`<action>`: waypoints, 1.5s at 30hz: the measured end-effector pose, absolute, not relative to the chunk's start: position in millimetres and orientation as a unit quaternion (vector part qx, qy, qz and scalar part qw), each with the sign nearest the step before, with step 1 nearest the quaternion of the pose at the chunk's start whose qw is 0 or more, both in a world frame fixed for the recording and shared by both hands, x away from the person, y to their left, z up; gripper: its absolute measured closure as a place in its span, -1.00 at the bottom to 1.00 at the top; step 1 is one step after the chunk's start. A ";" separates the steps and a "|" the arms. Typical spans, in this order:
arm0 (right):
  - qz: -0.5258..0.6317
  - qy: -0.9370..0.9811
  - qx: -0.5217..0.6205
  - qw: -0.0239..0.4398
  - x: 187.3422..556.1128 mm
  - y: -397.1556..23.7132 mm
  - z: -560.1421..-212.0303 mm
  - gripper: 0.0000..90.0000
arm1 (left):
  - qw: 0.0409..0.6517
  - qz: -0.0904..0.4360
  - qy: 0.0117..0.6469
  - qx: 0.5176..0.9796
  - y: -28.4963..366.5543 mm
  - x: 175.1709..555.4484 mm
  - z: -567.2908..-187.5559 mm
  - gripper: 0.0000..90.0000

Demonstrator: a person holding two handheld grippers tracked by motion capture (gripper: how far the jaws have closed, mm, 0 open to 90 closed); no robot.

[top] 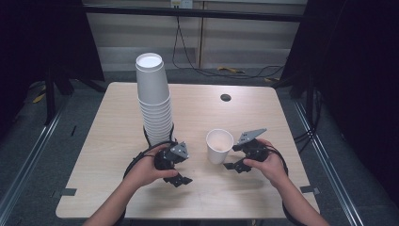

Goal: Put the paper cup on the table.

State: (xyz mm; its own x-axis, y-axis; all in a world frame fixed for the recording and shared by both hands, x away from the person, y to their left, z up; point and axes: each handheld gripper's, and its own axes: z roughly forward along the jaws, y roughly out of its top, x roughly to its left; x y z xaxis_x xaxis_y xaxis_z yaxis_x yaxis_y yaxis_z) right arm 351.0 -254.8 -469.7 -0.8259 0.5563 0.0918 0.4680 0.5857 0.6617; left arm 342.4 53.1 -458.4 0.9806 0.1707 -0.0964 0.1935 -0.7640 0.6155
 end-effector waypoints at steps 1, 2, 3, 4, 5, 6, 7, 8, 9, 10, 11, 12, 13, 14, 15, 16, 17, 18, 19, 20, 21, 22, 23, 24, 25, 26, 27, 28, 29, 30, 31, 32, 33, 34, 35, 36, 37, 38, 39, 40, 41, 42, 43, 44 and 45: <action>0.352 0.888 0.289 0.061 350.2 -255.8 -469.5 -0.68 | 0.330 -0.016 0.098 0.939 53.5 342.3 -458.9 -0.66; 0.349 0.890 0.287 0.064 349.6 -257.1 -469.4 -0.68 | 0.332 -0.016 0.099 0.938 54.0 342.1 -459.5 -0.66; 0.346 0.891 0.286 0.067 347.9 -259.7 -469.1 -0.68 | 0.333 -0.014 0.100 0.938 55.6 341.9 -460.1 -0.66; 0.346 0.891 0.286 0.067 347.9 -259.7 -469.1 -0.68 | 0.333 -0.014 0.100 0.938 55.6 341.9 -460.1 -0.66; 0.350 0.887 0.293 0.066 345.6 -263.1 -468.9 -0.67 | 0.329 -0.013 0.096 0.939 57.6 341.8 -460.4 -0.66; 0.350 0.887 0.293 0.066 345.6 -263.1 -468.9 -0.67 | 0.329 -0.013 0.096 0.939 57.6 341.8 -460.4 -0.66; 0.351 0.887 0.292 0.069 345.1 -264.3 -469.2 -0.67 | 0.331 -0.011 0.099 0.938 59.0 341.6 -460.9 -0.66; 0.349 0.887 0.293 0.071 343.6 -266.5 -469.4 -0.67 | 0.332 -0.012 0.104 0.937 60.3 341.1 -461.5 -0.66; 0.348 0.887 0.295 0.073 342.5 -268.0 -469.4 -0.67 | 0.332 -0.012 0.103 0.938 61.8 341.4 -461.5 -0.66; 0.349 0.886 0.297 0.071 341.5 -269.6 -469.6 -0.67 | 0.332 -0.011 0.105 0.937 63.7 341.6 -461.8 -0.66; 0.349 0.885 0.301 0.073 340.4 -271.3 -470.0 -0.67 | 0.336 -0.012 0.106 0.936 64.6 341.6 -462.5 -0.66; 0.350 0.884 0.302 0.072 339.5 -271.9 -470.4 -0.67 | 0.336 -0.010 0.106 0.936 66.2 341.7 -462.6 -0.66; 0.346 0.886 0.300 0.075 338.5 -273.2 -470.5 -0.67 | 0.334 -0.010 0.106 0.937 68.4 342.1 -462.5 -0.66; 0.347 0.885 0.301 0.075 337.2 -274.3 -471.2 -0.67 | 0.336 -0.008 0.110 0.935 69.7 341.6 -462.7 -0.66; 0.347 0.884 0.303 0.075 336.1 -275.0 -471.5 -0.67 | 0.339 -0.009 0.111 0.934 71.7 341.9 -463.0 -0.66; 0.346 0.885 0.304 0.074 335.1 -276.0 -471.9 -0.67 | 0.338 -0.007 0.111 0.935 72.9 341.9 -463.0 -0.66; 0.341 0.886 0.303 0.078 333.8 -277.1 -472.1 -0.67 | 0.338 -0.006 0.111 0.935 75.4 341.8 -463.2 -0.66; 0.341 0.886 0.303 0.078 333.8 -277.1 -472.1 -0.67 | 0.338 -0.006 0.111 0.935 75.4 341.8 -463.2 -0.66; 0.339 0.886 0.305 0.079 332.9 -277.6 -471.8 -0.67 | 0.340 -0.005 0.114 0.933 77.4 341.0 -463.9 -0.66; 0.340 0.885 0.306 0.081 331.9 -278.8 -471.7 -0.67 | 0.342 -0.006 0.114 0.933 79.7 340.6 -464.8 -0.66; 0.344 0.883 0.308 0.079 330.8 -280.0 -471.9 -0.67 | 0.344 -0.006 0.117 0.932 81.0 339.9 -465.6 -0.66; 0.344 0.883 0.309 0.080 330.2 -280.9 -471.7 -0.67 | 0.344 -0.005 0.119 0.931 82.8 339.5 -466.4 -0.66; 0.346 0.880 0.315 0.083 328.4 -282.7 -472.2 -0.67 | 0.345 -0.006 0.121 0.931 86.6 339.5 -468.0 -0.66; 0.346 0.880 0.315 0.083 328.4 -282.7 -472.2 -0.67 | 0.345 -0.006 0.121 0.931 86.6 339.5 -468.0 -0.66; 0.343 0.879 0.320 0.086 326.6 -284.9 -472.2 -0.67 | 0.346 -0.005 0.124 0.930 88.2 339.4 -468.8 -0.66; 0.343 0.879 0.320 0.086 326.6 -284.9 -472.2 -0.67 | 0.348 -0.004 0.125 0.929 89.5 339.6 -469.3 -0.66; 0.351 0.874 0.324 0.084 324.9 -287.6 -472.5 -0.67 | 0.347 -0.003 0.127 0.929 92.8 339.1 -469.3 -0.66; 0.351 0.874 0.324 0.084 324.9 -287.6 -472.5 -0.67 | 0.347 -0.003 0.127 0.929 92.8 339.1 -469.3 -0.66; 0.355 0.870 0.329 0.089 322.9 -290.7 -472.8 -0.67 | 0.355 -0.002 0.131 0.926 95.7 338.0 -470.5 -0.66; 0.355 0.870 0.329 0.089 322.9 -290.7 -472.8 -0.67 | 0.355 -0.002 0.131 0.926 95.7 338.0 -470.5 -0.66; 0.355 0.870 0.330 0.090 322.0 -291.8 -472.9 -0.67 | 0.356 0.000 0.132 0.925 98.1 337.5 -470.9 -0.66; 0.352 0.871 0.330 0.095 320.6 -294.2 -473.0 -0.67 | 0.357 0.001 0.133 0.925 99.7 337.4 -471.3 -0.66; 0.352 0.869 0.335 0.095 319.5 -296.1 -473.2 -0.67 | 0.361 0.000 0.135 0.923 101.3 337.1 -472.1 -0.66; 0.352 0.869 0.335 0.097 318.5 -298.6 -473.8 -0.67 | 0.361 0.002 0.132 0.923 102.4 337.4 -472.2 -0.66; 0.353 0.866 0.339 0.101 316.3 -302.4 -474.4 -0.67 | 0.363 0.003 0.135 0.922 105.2 337.2 -472.9 -0.66; 0.353 0.866 0.339 0.101 316.3 -302.4 -474.4 -0.67 | 0.363 0.003 0.135 0.922 105.2 337.2 -472.9 -0.66; 0.354 0.865 0.341 0.102 314.7 -305.6 -475.1 -0.67 | 0.364 0.004 0.138 0.921 108.3 336.9 -473.6 -0.66; 0.354 0.865 0.341 0.102 314.7 -305.6 -475.1 -0.67 | 0.364 0.004 0.138 0.921 108.3 336.9 -473.6 -0.66; 0.355 0.863 0.343 0.104 313.6 -307.2 -475.3 -0.67 | 0.362 0.006 0.138 0.922 110.1 336.6 -473.8 -0.66; 0.355 0.863 0.344 0.106 312.7 -308.9 -475.3 -0.67 | 0.365 0.008 0.138 0.921 111.4 336.5 -474.5 -0.66; 0.357 0.861 0.346 0.108 311.8 -310.2 -475.8 -0.67 | 0.364 0.009 0.139 0.921 113.0 336.3 -475.6 -0.66; 0.357 0.861 0.347 0.105 311.0 -312.0 -476.3 -0.67 | 0.363 0.009 0.141 0.921 114.5 336.0 -476.6 -0.66; 0.357 0.860 0.349 0.105 310.3 -313.1 -477.0 -0.67 | 0.360 0.010 0.139 0.923 116.0 336.2 -477.0 -0.66; 0.357 0.860 0.349 0.106 309.8 -313.9 -477.6 -0.67 | 0.363 0.012 0.140 0.921 117.1 336.0 -478.4 -0.66; 0.356 0.859 0.351 0.108 308.7 -314.8 -478.1 -0.67 | 0.365 0.009 0.145 0.920 119.3 335.7 -479.8 -0.66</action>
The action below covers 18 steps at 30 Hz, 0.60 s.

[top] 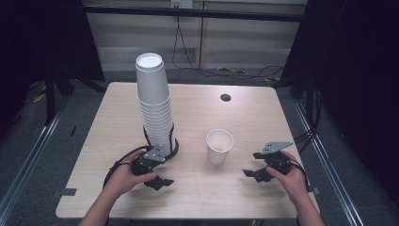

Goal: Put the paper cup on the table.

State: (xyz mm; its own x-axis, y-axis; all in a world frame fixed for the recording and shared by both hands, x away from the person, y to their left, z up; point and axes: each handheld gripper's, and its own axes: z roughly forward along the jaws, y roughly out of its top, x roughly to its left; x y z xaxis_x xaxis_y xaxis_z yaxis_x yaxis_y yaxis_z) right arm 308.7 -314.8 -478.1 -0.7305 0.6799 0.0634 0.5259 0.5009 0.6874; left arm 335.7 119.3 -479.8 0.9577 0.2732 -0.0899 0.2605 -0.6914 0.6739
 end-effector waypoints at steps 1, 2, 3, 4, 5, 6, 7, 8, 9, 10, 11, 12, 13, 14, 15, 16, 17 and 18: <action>0.358 0.858 0.353 0.107 307.4 -315.9 -479.0 -0.67 | 0.366 0.009 0.146 0.919 120.5 336.1 -480.6 -0.66; 0.361 0.856 0.354 0.106 307.0 -316.6 -479.7 -0.67 | 0.368 0.010 0.149 0.918 122.0 336.2 -482.2 -0.66; 0.362 0.855 0.357 0.106 306.1 -317.5 -480.5 -0.67 | 0.367 0.008 0.153 0.917 123.5 335.7 -483.2 -0.66; 0.360 0.854 0.359 0.108 305.4 -318.3 -481.4 -0.67 | 0.367 0.009 0.154 0.917 125.7 336.0 -484.3 -0.66; 0.357 0.855 0.361 0.107 304.7 -319.3 -482.6 -0.67 | 0.370 0.010 0.158 0.916 127.8 335.7 -485.4 -0.66; 0.354 0.856 0.361 0.111 304.1 -319.9 -484.1 -0.67 | 0.370 0.012 0.156 0.916 129.2 336.2 -485.9 -0.66; 0.352 0.855 0.364 0.111 303.4 -320.0 -484.6 -0.67 | 0.368 0.010 0.161 0.916 130.7 335.4 -486.2 -0.66; 0.351 0.856 0.363 0.112 303.2 -320.5 -485.4 -0.67 | 0.368 0.014 0.159 0.916 133.4 335.9 -486.8 -0.66; 0.348 0.856 0.366 0.114 302.0 -320.9 -486.1 -0.67 | 0.372 0.012 0.167 0.913 134.6 335.3 -487.9 -0.66; 0.350 0.856 0.364 0.113 301.8 -321.3 -486.9 -0.67 | 0.371 0.013 0.165 0.914 137.6 336.1 -488.9 -0.66; 0.349 0.855 0.366 0.113 300.9 -321.8 -487.8 -0.67 | 0.371 0.014 0.172 0.912 138.8 335.5 -489.5 -0.66; 0.346 0.856 0.366 0.113 299.7 -322.6 -489.4 -0.67 | 0.371 0.013 0.172 0.913 141.8 335.6 -490.8 -0.66; 0.346 0.856 0.366 0.113 299.7 -322.6 -489.4 -0.67 | 0.369 0.017 0.169 0.914 143.9 336.0 -491.4 -0.66; 0.342 0.858 0.364 0.116 298.7 -323.5 -490.9 -0.67 | 0.377 0.017 0.179 0.909 145.6 334.9 -493.1 -0.66; 0.342 0.858 0.364 0.116 298.7 -323.5 -490.9 -0.67 | 0.374 0.020 0.179 0.910 148.4 335.1 -494.1 -0.66; 0.342 0.858 0.366 0.115 297.5 -324.4 -492.2 -0.67 | 0.372 0.021 0.183 0.910 153.4 334.7 -496.9 -0.66; 0.342 0.858 0.366 0.115 297.5 -324.4 -492.2 -0.67 | 0.372 0.021 0.183 0.910 153.4 334.7 -496.9 -0.66; 0.344 0.857 0.366 0.114 297.3 -324.9 -492.9 -0.67 | 0.371 0.022 0.182 0.910 156.4 334.4 -498.7 -0.66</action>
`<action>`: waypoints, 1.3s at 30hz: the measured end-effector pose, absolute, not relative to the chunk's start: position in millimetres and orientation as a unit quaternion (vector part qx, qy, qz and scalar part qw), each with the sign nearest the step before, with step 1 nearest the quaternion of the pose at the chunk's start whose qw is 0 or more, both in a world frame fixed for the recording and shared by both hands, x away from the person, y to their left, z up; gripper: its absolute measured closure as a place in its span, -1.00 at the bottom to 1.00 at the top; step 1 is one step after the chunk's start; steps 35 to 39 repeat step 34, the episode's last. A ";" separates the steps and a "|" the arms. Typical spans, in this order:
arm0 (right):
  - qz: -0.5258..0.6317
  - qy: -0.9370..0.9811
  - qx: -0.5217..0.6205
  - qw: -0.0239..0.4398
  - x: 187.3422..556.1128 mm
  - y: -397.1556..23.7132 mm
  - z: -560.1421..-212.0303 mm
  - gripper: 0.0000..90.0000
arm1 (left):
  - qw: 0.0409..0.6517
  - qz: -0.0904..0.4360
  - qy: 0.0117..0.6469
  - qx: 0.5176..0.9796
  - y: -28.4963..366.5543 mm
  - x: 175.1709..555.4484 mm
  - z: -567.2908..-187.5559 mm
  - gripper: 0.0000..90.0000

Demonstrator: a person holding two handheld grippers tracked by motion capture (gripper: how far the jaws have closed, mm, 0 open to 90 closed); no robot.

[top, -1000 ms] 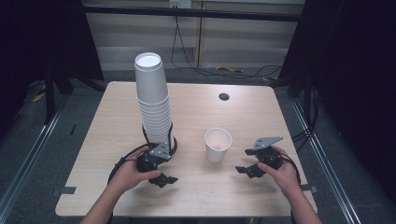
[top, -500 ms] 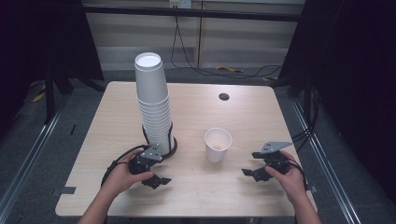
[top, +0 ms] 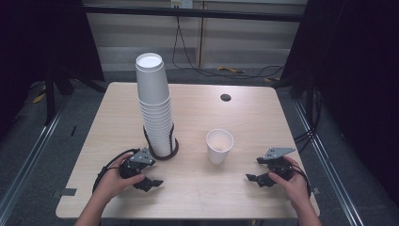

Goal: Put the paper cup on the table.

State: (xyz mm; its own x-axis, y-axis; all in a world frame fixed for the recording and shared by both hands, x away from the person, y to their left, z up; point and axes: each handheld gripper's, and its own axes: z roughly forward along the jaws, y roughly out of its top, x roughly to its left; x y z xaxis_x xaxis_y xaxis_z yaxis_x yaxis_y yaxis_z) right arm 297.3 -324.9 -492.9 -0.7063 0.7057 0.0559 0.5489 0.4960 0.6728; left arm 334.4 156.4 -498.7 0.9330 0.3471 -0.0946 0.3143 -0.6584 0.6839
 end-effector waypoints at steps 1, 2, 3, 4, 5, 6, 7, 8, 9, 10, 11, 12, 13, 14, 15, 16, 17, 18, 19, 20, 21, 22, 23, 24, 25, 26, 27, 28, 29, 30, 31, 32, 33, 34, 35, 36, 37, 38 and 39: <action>0.343 0.857 0.366 0.115 297.0 -325.4 -493.3 -0.67 | 0.373 0.025 0.183 0.909 160.2 334.0 -501.1 -0.66; 0.341 0.857 0.368 0.117 296.4 -326.3 -494.3 -0.67 | 0.372 0.025 0.188 0.909 162.2 333.4 -502.2 -0.66; 0.341 0.857 0.368 0.117 296.4 -326.3 -494.3 -0.67 | 0.375 0.026 0.191 0.907 165.0 333.3 -504.1 -0.66; 0.342 0.857 0.367 0.119 296.5 -326.9 -495.2 -0.67 | 0.374 0.029 0.192 0.907 168.9 333.0 -505.3 -0.66; 0.344 0.855 0.368 0.120 296.1 -327.4 -495.6 -0.67 | 0.378 0.031 0.194 0.905 170.8 332.7 -506.3 -0.66; 0.348 0.853 0.369 0.120 295.9 -327.9 -496.2 -0.67 | 0.382 0.034 0.194 0.903 176.4 332.6 -507.3 -0.66; 0.348 0.853 0.369 0.120 295.9 -327.9 -496.2 -0.67 | 0.382 0.034 0.194 0.903 176.4 332.6 -507.3 -0.66; 0.349 0.854 0.368 0.122 295.7 -327.8 -496.5 -0.67 | 0.383 0.036 0.197 0.902 178.9 332.6 -507.6 -0.66; 0.346 0.855 0.366 0.123 295.4 -327.6 -496.5 -0.67 | 0.379 0.041 0.198 0.903 181.3 332.5 -507.6 -0.66; 0.346 0.856 0.363 0.126 295.2 -327.3 -496.9 -0.68 | 0.378 0.049 0.195 0.904 184.1 332.5 -508.5 -0.66; 0.346 0.856 0.362 0.130 294.7 -326.8 -497.5 -0.68 | 0.384 0.050 0.196 0.901 185.2 331.9 -509.4 -0.66; 0.346 0.857 0.358 0.134 294.2 -326.7 -498.2 -0.68 | 0.388 0.055 0.195 0.899 188.3 330.6 -511.1 -0.66; 0.346 0.857 0.358 0.134 294.2 -326.7 -498.2 -0.68 | 0.388 0.055 0.195 0.899 188.3 330.6 -511.1 -0.67; 0.348 0.856 0.357 0.137 293.7 -326.5 -498.9 -0.68 | 0.398 0.056 0.194 0.895 189.4 330.1 -512.8 -0.67; 0.350 0.855 0.355 0.140 293.2 -326.7 -499.8 -0.68 | 0.399 0.058 0.191 0.895 190.5 330.0 -513.3 -0.67; 0.355 0.852 0.357 0.142 292.7 -327.1 -500.6 -0.68 | 0.409 0.059 0.192 0.890 192.4 329.5 -515.3 -0.67; 0.355 0.852 0.357 0.142 292.7 -327.1 -500.6 -0.68 | 0.409 0.059 0.192 0.890 192.4 329.5 -515.3 -0.68; 0.355 0.853 0.355 0.143 292.4 -327.3 -501.0 -0.68 | 0.408 0.062 0.198 0.889 193.3 329.5 -515.3 -0.68; 0.355 0.853 0.355 0.143 292.4 -327.3 -501.0 -0.68 | 0.408 0.062 0.198 0.889 193.3 329.5 -515.3 -0.68; 0.355 0.852 0.355 0.144 292.4 -327.3 -501.0 -0.69 | 0.409 0.063 0.199 0.888 193.4 329.4 -515.4 -0.68; 0.355 0.853 0.355 0.144 292.4 -327.3 -501.0 -0.69 | 0.408 0.064 0.199 0.889 193.5 329.2 -515.3 -0.68; 0.356 0.852 0.355 0.144 292.4 -327.3 -501.1 -0.69 | 0.407 0.065 0.201 0.889 193.5 329.0 -515.3 -0.69; 0.356 0.853 0.355 0.144 292.5 -327.4 -501.1 -0.69 | 0.405 0.067 0.200 0.890 193.6 329.3 -515.3 -0.70; 0.356 0.853 0.355 0.143 292.5 -327.3 -501.2 -0.69 | 0.403 0.069 0.202 0.890 193.7 329.5 -515.3 -0.72; 0.356 0.853 0.355 0.143 292.5 -327.3 -501.2 -0.69 | 0.403 0.069 0.202 0.890 193.7 329.5 -515.3 -0.72; 0.356 0.853 0.355 0.143 292.4 -327.3 -501.2 -0.69 | 0.402 0.068 0.203 0.890 193.7 329.4 -515.2 -0.72; 0.355 0.853 0.354 0.143 292.4 -327.1 -501.2 -0.70 | 0.403 0.069 0.203 0.890 193.6 329.5 -515.3 -0.72; 0.355 0.853 0.354 0.145 292.3 -326.9 -501.3 -0.70 | 0.404 0.069 0.203 0.890 193.7 329.5 -515.3 -0.72; 0.355 0.853 0.354 0.144 292.3 -326.9 -501.3 -0.70 | 0.402 0.069 0.204 0.890 193.8 329.1 -515.3 -0.72; 0.355 0.853 0.354 0.145 292.2 -326.9 -501.3 -0.70 | 0.403 0.068 0.205 0.890 193.8 329.0 -515.4 -0.72; 0.355 0.853 0.354 0.145 292.3 -326.9 -501.3 -0.70 | 0.403 0.069 0.206 0.889 193.8 328.8 -515.4 -0.72; 0.355 0.853 0.354 0.145 292.3 -326.9 -501.3 -0.70 | 0.404 0.070 0.206 0.888 193.8 328.8 -515.4 -0.72; 0.355 0.853 0.354 0.145 292.3 -326.9 -501.3 -0.70 | 0.403 0.070 0.208 0.888 193.9 328.6 -515.4 -0.72; 0.355 0.853 0.354 0.145 292.3 -326.9 -501.3 -0.70 | 0.403 0.070 0.209 0.888 194.0 328.2 -515.5 -0.72; 0.355 0.853 0.354 0.145 292.3 -326.9 -501.3 -0.70 | 0.403 0.070 0.209 0.888 194.0 328.2 -515.5 -0.72; 0.355 0.853 0.354 0.145 292.3 -326.9 -501.3 -0.70 | 0.403 0.070 0.209 0.888 194.0 328.2 -515.5 -0.72; 0.355 0.853 0.354 0.145 292.3 -326.9 -501.3 -0.70 | 0.403 0.070 0.209 0.888 194.0 328.2 -515.5 -0.72; 0.355 0.853 0.354 0.145 292.3 -326.9 -501.3 -0.70 | 0.403 0.070 0.209 0.888 194.0 328.2 -515.5 -0.72; 0.355 0.853 0.354 0.145 292.3 -326.9 -501.3 -0.70 | 0.403 0.070 0.209 0.888 194.0 328.2 -515.5 -0.72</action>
